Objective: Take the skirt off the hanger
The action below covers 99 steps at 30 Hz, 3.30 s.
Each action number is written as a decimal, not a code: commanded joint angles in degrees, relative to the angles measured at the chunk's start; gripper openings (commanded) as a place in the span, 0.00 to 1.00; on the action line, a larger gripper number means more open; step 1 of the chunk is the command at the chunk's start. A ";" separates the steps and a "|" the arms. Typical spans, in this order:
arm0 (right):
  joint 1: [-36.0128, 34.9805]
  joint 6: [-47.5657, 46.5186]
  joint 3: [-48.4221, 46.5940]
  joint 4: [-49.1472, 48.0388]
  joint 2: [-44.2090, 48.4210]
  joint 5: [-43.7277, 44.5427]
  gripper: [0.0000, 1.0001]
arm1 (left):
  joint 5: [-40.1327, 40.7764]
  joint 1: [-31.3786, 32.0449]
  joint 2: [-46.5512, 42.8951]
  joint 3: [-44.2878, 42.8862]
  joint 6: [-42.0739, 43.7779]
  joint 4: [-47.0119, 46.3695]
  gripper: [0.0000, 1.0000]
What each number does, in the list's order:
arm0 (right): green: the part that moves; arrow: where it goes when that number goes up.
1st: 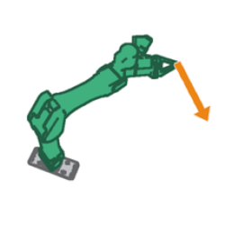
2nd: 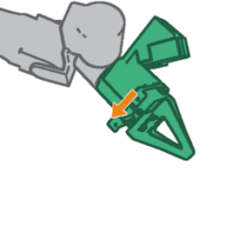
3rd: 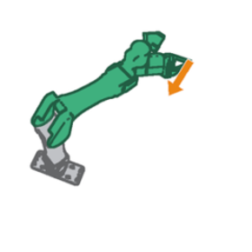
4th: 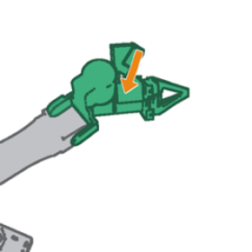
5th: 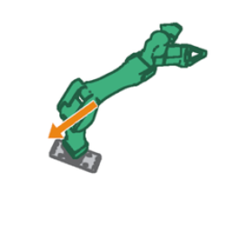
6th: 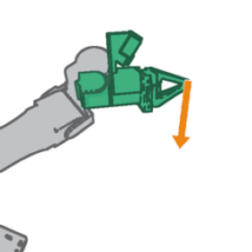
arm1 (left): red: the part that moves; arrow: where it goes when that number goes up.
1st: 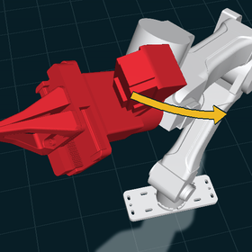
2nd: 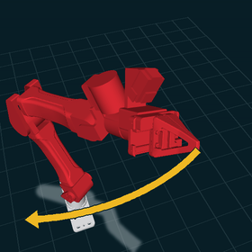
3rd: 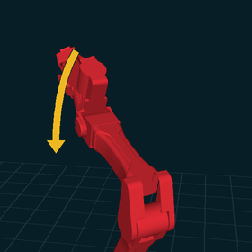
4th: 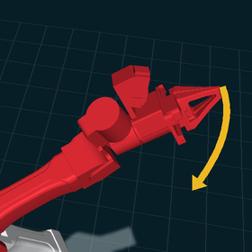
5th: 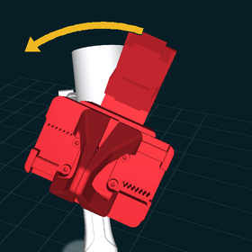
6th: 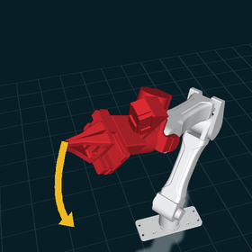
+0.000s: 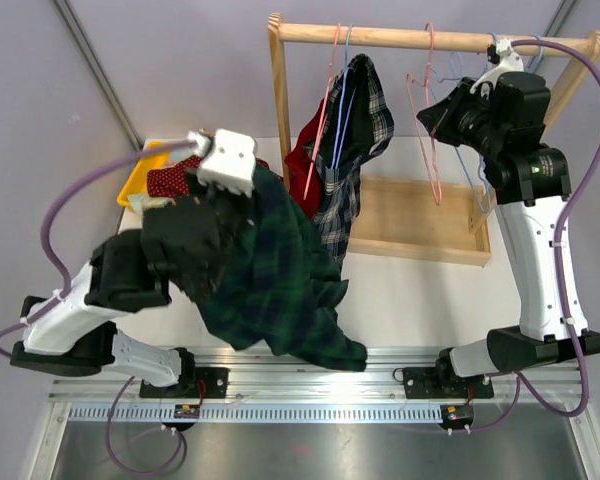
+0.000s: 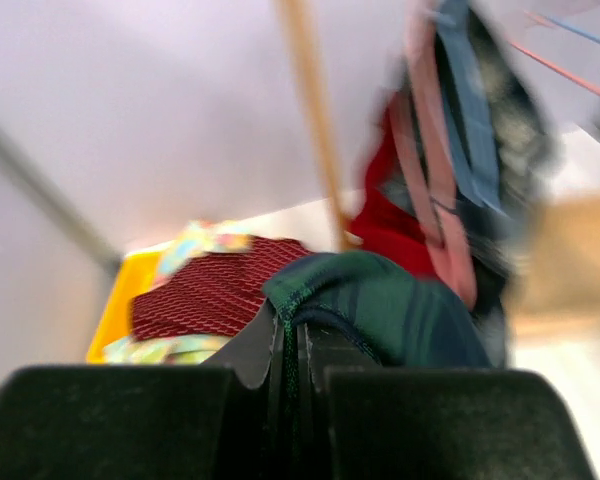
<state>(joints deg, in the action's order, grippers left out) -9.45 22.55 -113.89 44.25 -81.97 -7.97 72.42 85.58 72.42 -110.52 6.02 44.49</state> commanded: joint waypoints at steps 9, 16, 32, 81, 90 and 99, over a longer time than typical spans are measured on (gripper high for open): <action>-0.30 -3.47 11.23 -1.11 9.99 10.40 0.00 | -16.43 -36.31 7.64 -19.02 10.58 -1.94 0.00; -0.21 -7.07 11.23 1.98 11.75 20.88 0.00 | -28.19 -58.31 15.28 -19.55 4.89 -0.55 0.00; -0.13 -7.52 14.31 0.84 13.24 23.62 0.10 | -32.38 -76.45 36.11 -29.50 -2.88 -6.14 0.01; -21.83 -4.80 -20.42 7.96 -9.52 2.95 0.68 | -37.00 -46.12 -21.26 41.08 -29.04 0.25 0.99; -25.44 -4.26 -16.90 5.32 -12.68 6.82 0.52 | -38.50 -45.15 -25.93 46.36 -32.04 1.56 0.99; -25.62 -4.97 -15.75 4.53 -14.44 11.21 0.45 | -39.11 -44.71 -28.21 46.89 -32.65 2.27 0.99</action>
<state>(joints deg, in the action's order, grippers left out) -34.61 18.24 -129.60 51.66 -96.23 0.19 34.11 40.58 45.47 -63.48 -25.54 47.94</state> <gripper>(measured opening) 0.458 0.987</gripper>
